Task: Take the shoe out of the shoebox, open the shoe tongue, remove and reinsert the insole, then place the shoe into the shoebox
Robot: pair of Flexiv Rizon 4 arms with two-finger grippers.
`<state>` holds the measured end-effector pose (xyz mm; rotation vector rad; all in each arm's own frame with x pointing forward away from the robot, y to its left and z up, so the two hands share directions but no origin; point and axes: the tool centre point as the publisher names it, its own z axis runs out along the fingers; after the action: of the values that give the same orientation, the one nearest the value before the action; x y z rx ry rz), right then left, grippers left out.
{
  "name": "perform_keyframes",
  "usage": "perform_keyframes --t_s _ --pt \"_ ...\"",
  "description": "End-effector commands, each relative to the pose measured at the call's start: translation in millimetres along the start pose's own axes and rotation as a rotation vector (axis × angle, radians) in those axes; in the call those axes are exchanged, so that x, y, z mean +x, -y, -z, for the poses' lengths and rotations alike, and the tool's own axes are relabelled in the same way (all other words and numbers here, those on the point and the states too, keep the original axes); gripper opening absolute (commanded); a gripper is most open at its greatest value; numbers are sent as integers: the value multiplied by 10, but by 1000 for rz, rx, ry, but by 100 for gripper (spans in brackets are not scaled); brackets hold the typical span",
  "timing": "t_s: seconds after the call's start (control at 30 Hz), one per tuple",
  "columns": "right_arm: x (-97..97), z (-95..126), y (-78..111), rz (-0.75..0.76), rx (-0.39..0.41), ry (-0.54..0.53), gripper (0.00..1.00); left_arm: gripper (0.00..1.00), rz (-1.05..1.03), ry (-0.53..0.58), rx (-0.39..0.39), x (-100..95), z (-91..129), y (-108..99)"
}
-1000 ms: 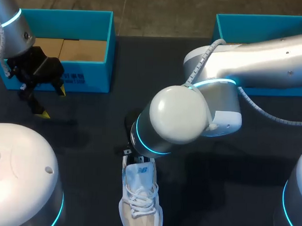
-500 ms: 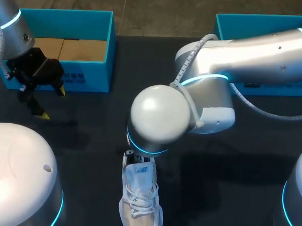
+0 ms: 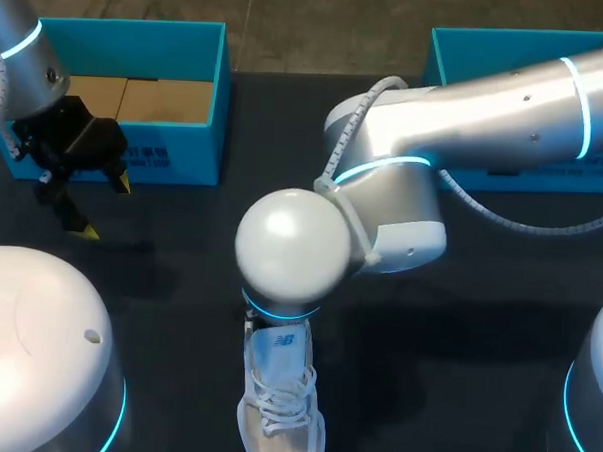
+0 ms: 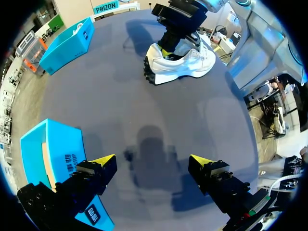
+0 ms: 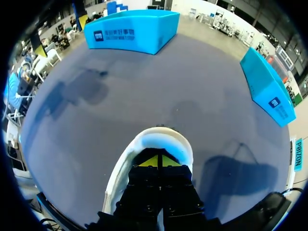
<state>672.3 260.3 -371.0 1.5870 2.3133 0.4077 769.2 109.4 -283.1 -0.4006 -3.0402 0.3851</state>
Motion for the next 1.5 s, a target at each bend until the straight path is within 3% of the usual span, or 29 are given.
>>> perform_keyframes --t_s 0.03,0.43,0.9,1.33,1.5 --pt "131 -117 81 -292 -89 126 0 100 -1 1 -2 15 6 -2" --pt "120 143 88 -300 -126 262 0 100 -1 1 -2 15 6 -2" --pt "-34 -35 91 -309 -51 457 0 100 -1 1 -2 15 6 -2" --pt "-36 -259 151 -318 -5 422 0 100 -1 1 -2 15 6 -2" --pt "-58 -92 133 -323 -42 407 0 100 -1 1 -2 15 6 -2"
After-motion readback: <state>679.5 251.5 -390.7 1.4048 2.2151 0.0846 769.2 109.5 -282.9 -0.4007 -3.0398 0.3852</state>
